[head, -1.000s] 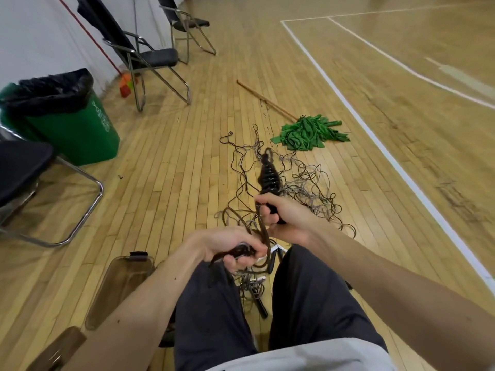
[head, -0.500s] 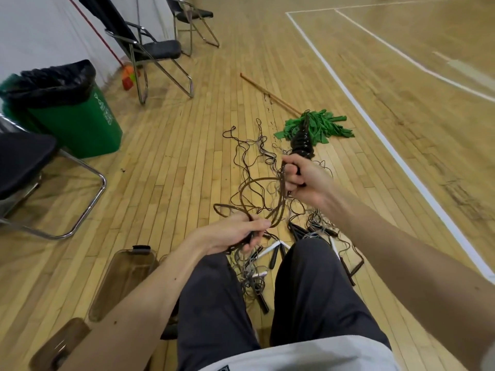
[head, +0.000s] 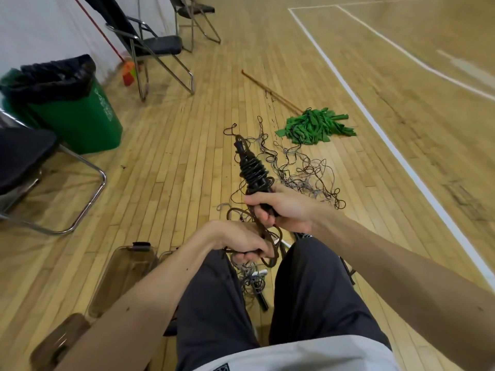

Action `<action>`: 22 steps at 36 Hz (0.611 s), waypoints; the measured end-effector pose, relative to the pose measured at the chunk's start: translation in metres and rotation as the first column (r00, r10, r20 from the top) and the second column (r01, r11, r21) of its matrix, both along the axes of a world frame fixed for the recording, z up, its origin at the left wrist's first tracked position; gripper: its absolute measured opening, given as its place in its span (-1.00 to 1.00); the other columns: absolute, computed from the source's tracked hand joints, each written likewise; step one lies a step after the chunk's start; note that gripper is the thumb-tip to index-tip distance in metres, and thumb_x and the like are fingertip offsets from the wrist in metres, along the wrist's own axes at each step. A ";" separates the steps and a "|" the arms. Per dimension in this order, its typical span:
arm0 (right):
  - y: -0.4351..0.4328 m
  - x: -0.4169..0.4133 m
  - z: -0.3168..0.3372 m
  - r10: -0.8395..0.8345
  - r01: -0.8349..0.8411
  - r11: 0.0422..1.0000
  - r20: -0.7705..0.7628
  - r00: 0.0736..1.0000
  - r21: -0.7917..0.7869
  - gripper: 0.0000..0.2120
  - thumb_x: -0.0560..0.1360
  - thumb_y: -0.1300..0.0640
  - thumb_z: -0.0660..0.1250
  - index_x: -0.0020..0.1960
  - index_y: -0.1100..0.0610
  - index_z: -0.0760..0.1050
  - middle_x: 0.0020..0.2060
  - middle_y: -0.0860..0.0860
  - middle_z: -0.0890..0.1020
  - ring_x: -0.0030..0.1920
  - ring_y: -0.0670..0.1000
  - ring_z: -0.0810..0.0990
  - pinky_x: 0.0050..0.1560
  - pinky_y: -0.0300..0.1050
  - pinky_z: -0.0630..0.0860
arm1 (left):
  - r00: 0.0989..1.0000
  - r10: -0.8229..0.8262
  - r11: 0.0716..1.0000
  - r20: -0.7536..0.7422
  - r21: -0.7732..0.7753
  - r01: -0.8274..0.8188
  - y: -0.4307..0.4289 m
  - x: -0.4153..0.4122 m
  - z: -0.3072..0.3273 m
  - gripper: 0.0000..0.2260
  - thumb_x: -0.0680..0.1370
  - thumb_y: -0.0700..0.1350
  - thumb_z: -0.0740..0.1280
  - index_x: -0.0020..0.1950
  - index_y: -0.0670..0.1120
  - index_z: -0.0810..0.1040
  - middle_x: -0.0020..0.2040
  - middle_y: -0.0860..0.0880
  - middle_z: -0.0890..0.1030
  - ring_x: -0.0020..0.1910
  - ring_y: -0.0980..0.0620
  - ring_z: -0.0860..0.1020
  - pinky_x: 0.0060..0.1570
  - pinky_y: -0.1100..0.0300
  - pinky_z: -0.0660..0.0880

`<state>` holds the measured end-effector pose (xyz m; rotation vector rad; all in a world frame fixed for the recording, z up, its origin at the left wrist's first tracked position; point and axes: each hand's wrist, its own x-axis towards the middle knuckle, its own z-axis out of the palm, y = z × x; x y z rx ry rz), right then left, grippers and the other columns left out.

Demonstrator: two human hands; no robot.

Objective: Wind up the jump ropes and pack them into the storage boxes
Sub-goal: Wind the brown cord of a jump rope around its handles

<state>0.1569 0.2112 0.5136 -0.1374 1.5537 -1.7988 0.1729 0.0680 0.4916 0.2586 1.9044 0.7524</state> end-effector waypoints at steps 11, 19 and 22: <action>-0.012 -0.005 0.000 -0.179 0.174 0.983 -0.104 0.978 -0.055 -0.78 0.61 0.27 0.30 -0.18 0.13 0.39 -0.48 0.01 0.41 -0.51 -0.07 0.28 -0.51 -0.28 0.24 | 0.991 0.026 0.996 0.128 -0.090 -0.014 -0.007 -0.014 0.012 -0.66 0.64 -0.04 0.28 -0.34 -0.04 0.44 -0.48 0.02 0.35 -0.54 0.10 0.19 -0.47 0.26 0.15; 0.005 -0.012 0.000 -0.017 0.021 0.998 0.072 0.997 -0.062 -0.70 0.64 0.19 0.26 -0.26 0.06 0.36 -0.51 -0.07 0.41 -0.57 -0.12 0.27 -0.27 -0.12 0.14 | 0.989 -0.027 0.995 0.148 -0.091 0.040 -0.009 -0.022 0.007 -0.70 0.65 -0.05 0.26 -0.27 -0.08 0.43 -0.47 0.02 0.36 -0.52 0.10 0.20 -0.50 0.28 0.15; 0.006 -0.006 0.000 0.061 -0.054 0.993 0.064 0.996 -0.100 -0.67 0.65 0.22 0.23 -0.29 0.07 0.36 -0.52 -0.07 0.40 -0.59 -0.14 0.26 -0.39 -0.25 0.08 | 0.987 -0.066 0.997 0.144 -0.025 0.070 -0.007 -0.018 0.006 -0.72 0.66 -0.09 0.25 -0.25 -0.09 0.45 -0.46 0.02 0.36 -0.52 0.11 0.21 -0.46 0.26 0.17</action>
